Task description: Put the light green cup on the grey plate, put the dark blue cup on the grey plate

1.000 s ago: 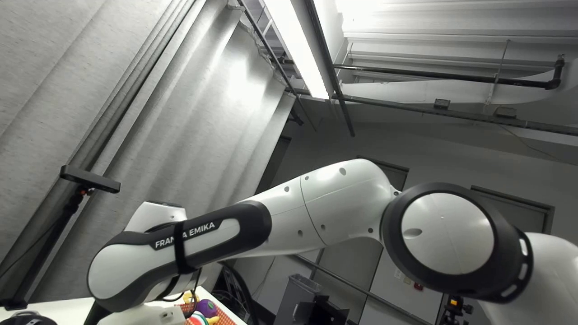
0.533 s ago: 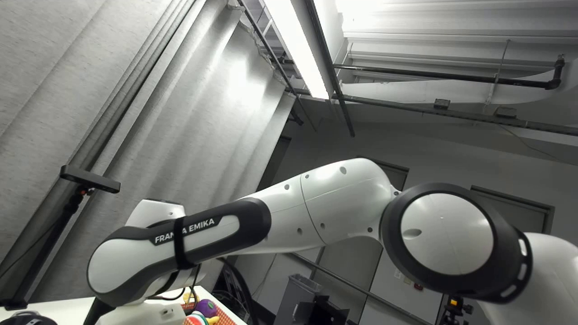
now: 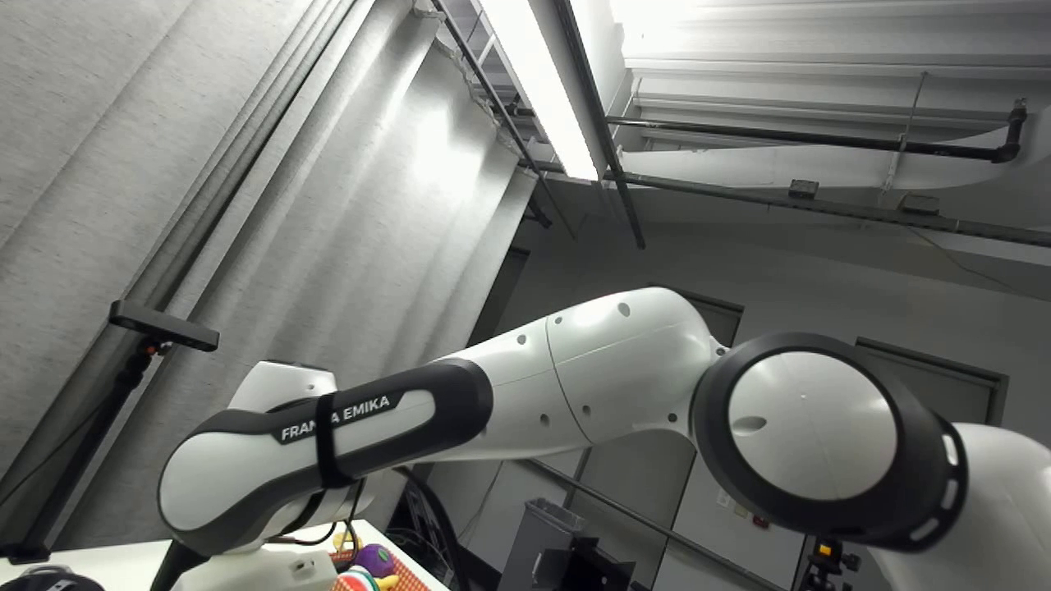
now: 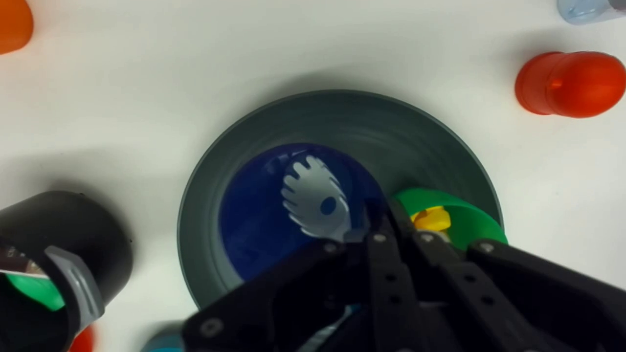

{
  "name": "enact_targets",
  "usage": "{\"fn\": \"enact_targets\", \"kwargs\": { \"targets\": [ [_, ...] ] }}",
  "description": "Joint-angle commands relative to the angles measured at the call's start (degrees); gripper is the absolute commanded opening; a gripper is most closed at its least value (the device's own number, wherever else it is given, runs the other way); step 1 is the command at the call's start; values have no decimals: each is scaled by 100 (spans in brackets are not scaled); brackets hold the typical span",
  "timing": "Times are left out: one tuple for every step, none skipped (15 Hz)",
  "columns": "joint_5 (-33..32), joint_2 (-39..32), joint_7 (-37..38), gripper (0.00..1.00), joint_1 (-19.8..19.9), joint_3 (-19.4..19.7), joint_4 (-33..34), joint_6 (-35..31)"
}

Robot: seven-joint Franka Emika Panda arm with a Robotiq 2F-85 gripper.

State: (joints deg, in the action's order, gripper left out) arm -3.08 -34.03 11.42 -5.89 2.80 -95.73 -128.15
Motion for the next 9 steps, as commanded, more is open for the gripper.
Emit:
{"fn": "enact_targets", "kwargs": {
  "targets": [
    [66,-113,87,1,45,-57,258,236],
    [73,-113,88,1,47,-60,258,233],
    [73,-111,136,1,34,-48,262,271],
    [126,-110,113,1,57,-77,263,282],
    [175,-114,58,1,84,-108,254,220],
    [183,-116,38,1,86,-111,252,198],
    [207,-117,-28,1,103,-133,256,213],
    [207,-119,-34,1,102,-134,256,201],
    [195,-120,-50,1,101,-138,257,194]
  ]
}}
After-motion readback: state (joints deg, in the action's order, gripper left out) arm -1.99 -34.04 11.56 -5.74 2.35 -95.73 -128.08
